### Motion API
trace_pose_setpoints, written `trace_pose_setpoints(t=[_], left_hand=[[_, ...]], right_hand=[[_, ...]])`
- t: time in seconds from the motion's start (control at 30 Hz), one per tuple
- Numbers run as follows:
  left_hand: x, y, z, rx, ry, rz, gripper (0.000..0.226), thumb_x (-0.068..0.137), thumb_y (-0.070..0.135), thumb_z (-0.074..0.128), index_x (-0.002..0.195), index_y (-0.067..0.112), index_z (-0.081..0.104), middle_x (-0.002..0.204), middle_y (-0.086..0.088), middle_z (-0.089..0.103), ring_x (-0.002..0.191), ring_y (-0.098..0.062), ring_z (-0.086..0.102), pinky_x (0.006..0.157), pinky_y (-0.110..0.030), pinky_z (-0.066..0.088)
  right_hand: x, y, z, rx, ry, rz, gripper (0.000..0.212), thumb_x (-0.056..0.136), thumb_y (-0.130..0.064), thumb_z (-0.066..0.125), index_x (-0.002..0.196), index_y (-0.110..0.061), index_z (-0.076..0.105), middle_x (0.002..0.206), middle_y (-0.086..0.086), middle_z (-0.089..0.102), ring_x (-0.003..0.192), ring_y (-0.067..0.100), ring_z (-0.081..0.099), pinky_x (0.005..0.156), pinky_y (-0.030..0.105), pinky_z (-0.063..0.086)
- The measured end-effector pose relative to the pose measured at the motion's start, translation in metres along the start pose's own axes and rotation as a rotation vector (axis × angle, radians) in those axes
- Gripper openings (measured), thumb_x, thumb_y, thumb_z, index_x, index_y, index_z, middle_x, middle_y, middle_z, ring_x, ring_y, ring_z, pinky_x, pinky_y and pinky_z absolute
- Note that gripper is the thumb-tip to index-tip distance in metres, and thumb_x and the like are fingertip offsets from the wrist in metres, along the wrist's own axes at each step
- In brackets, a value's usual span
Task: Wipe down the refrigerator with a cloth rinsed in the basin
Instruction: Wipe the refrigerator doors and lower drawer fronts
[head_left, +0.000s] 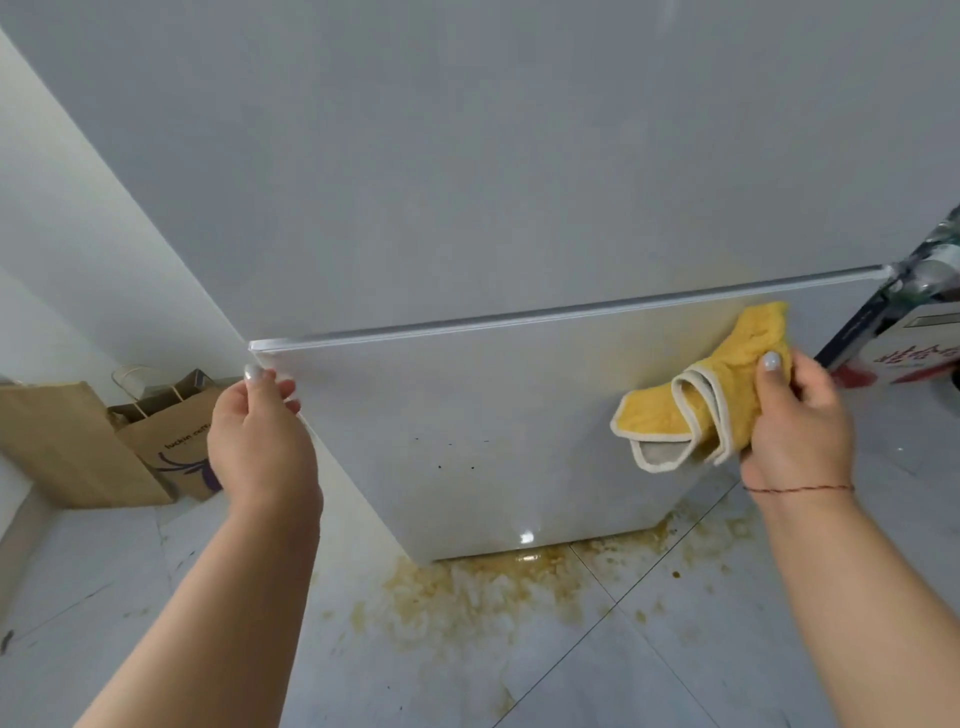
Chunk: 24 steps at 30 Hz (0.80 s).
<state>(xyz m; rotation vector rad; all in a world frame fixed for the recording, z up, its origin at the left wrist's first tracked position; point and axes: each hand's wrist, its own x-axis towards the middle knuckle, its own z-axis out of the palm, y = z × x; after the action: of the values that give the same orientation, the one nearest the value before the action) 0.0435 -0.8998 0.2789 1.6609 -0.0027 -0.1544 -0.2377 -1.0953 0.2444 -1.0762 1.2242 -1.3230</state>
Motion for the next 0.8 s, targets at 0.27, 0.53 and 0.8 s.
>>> trace_pose_setpoints(t=[0.27, 0.53, 0.8], left_hand=[[0.001, -0.048, -0.003, -0.110, -0.043, 0.166, 0.024, 0.097, 0.029, 0.040, 0.099, 0.031, 0.063, 0.094, 0.006, 0.068, 0.077, -0.008, 0.055, 0.075, -0.025, 0.043], [-0.003, -0.160, -0.002, -0.139, -0.164, 0.142, 0.020, 0.097, 0.010, 0.041, 0.091, 0.017, 0.059, 0.070, -0.003, 0.058, 0.056, -0.014, 0.047, 0.056, -0.028, 0.036], [0.020, -0.251, -0.002, -0.066, -0.287, -0.032, 0.019, 0.098, 0.006, 0.043, 0.092, 0.007, 0.061, 0.068, -0.011, 0.058, 0.053, -0.020, 0.045, 0.051, -0.031, 0.033]], right_hand=[[-0.027, 0.048, 0.037, 0.347, -0.052, -0.080, 0.019, 0.100, -0.026, 0.046, 0.107, -0.020, 0.063, 0.084, -0.013, 0.070, 0.080, 0.006, 0.066, 0.071, 0.025, 0.056], [-0.050, 0.109, 0.061, 0.634, -0.067, -0.153, 0.020, 0.101, -0.027, 0.043, 0.103, -0.024, 0.063, 0.085, -0.010, 0.067, 0.077, 0.009, 0.064, 0.079, 0.031, 0.054], [-0.066, 0.150, 0.082, 0.780, -0.047, -0.351, 0.018, 0.098, -0.027, 0.047, 0.106, -0.023, 0.063, 0.089, -0.002, 0.064, 0.083, 0.020, 0.059, 0.080, 0.039, 0.050]])
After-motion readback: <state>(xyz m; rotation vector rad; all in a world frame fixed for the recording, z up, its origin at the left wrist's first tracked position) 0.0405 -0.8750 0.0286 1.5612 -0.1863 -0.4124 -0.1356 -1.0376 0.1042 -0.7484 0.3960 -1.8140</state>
